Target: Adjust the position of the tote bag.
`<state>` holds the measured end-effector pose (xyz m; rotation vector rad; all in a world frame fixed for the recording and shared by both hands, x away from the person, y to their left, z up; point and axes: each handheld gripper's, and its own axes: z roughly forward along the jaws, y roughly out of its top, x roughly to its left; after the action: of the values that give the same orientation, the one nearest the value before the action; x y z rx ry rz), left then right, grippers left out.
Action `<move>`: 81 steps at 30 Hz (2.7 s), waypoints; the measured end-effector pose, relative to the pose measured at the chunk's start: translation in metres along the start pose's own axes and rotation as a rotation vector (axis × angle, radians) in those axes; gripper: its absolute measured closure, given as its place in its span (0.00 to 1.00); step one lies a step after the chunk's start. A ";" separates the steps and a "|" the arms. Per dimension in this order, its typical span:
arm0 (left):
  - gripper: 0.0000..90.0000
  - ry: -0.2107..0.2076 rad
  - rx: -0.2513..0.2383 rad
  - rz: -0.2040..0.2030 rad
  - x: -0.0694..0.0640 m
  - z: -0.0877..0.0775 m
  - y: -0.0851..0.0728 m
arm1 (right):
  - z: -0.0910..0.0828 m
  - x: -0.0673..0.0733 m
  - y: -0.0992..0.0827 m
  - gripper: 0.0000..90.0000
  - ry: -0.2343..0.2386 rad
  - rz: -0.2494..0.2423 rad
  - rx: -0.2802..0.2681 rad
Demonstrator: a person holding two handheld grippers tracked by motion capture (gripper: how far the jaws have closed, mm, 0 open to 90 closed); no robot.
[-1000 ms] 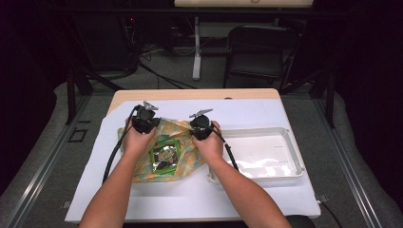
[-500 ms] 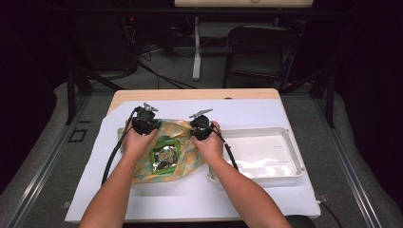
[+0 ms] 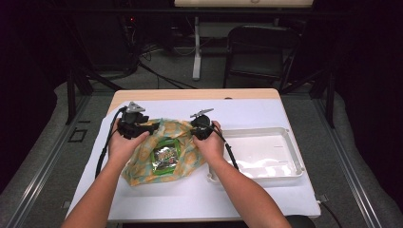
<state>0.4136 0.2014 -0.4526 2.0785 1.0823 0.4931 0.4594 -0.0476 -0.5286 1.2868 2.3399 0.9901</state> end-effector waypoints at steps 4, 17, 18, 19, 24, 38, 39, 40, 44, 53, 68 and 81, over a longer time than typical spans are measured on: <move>0.53 -0.041 -0.005 0.013 -0.011 -0.009 -0.009 | 0.000 0.000 0.000 0.97 -0.003 -0.001 0.008; 0.54 -0.023 0.063 0.063 -0.026 0.001 -0.039 | 0.002 0.001 -0.001 0.97 -0.005 -0.007 0.021; 0.53 -0.018 0.092 0.059 -0.025 0.006 -0.042 | 0.002 0.001 -0.001 0.97 -0.005 -0.007 0.022; 0.52 -0.010 0.097 0.061 -0.024 0.008 -0.044 | 0.002 0.001 -0.001 0.97 -0.004 -0.007 0.020; 0.49 0.010 0.121 0.039 -0.018 0.019 -0.053 | 0.003 0.002 -0.001 0.96 -0.003 -0.001 0.017; 0.66 0.036 0.191 0.043 -0.011 0.036 -0.070 | 0.004 0.004 -0.002 0.95 0.007 -0.009 0.025; 0.70 0.035 0.189 0.042 -0.011 0.036 -0.070 | 0.005 0.004 -0.002 0.95 0.007 -0.006 0.023; 0.73 0.037 0.186 0.042 -0.011 0.036 -0.070 | 0.005 0.004 -0.002 0.95 0.007 -0.007 0.024; 0.84 0.040 0.184 0.047 -0.010 0.035 -0.070 | 0.005 0.004 -0.002 0.94 0.007 -0.013 0.028; 0.99 0.039 0.159 0.035 -0.006 0.030 -0.068 | 0.004 0.003 -0.004 0.93 0.014 -0.015 0.025; 1.00 0.049 0.076 -0.076 0.015 0.026 -0.065 | 0.004 0.004 -0.004 0.94 0.008 -0.025 0.031; 1.00 0.051 0.066 -0.189 0.038 0.038 -0.074 | 0.008 0.003 -0.006 0.97 0.007 -0.016 0.039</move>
<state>0.4188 0.2439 -0.5334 2.0044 1.3260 0.4239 0.4583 -0.0435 -0.5387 1.2783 2.3828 0.9505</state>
